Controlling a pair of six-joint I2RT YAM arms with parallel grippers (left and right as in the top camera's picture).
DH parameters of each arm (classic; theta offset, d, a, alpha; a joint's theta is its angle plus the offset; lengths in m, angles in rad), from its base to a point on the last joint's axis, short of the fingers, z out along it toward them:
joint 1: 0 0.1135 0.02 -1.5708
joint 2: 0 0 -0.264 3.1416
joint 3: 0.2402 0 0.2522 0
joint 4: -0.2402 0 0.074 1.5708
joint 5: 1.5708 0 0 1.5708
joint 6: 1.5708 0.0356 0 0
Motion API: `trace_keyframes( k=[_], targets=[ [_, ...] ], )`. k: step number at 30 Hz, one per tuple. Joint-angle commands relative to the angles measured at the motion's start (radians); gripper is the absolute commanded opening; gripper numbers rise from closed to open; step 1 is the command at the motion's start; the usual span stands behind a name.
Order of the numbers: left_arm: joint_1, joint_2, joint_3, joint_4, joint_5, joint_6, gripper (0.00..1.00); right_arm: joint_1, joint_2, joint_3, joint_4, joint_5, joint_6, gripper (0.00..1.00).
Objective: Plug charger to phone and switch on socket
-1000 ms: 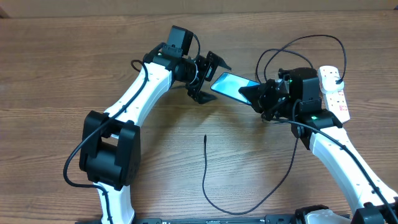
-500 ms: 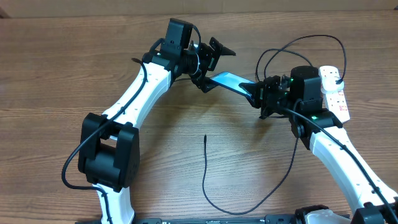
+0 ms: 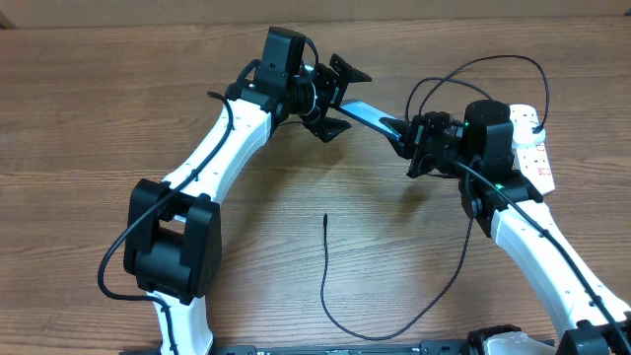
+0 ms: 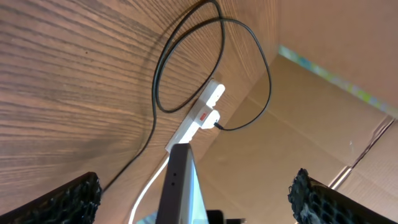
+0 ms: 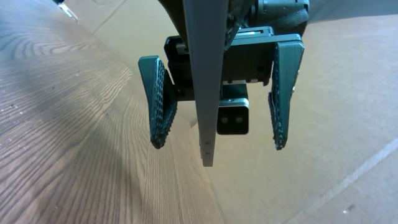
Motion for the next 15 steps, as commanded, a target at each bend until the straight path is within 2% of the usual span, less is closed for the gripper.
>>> trace_keyframes(
  k=[1, 4, 15],
  targets=[
    [-0.008, -0.034, 0.024, 0.006, -0.016, -0.056, 1.0, -0.003, -0.005, 0.024, 0.016, -0.016, 0.068, 0.04],
    [-0.015, -0.034, 0.024, 0.01, -0.021, -0.09, 1.0, -0.003, -0.005, 0.024, 0.019, -0.01, 0.135, 0.04],
    [-0.062, -0.034, 0.024, 0.047, -0.079, -0.108, 0.93, -0.003, -0.005, 0.024, 0.024, 0.026, 0.151, 0.04]
  ],
)
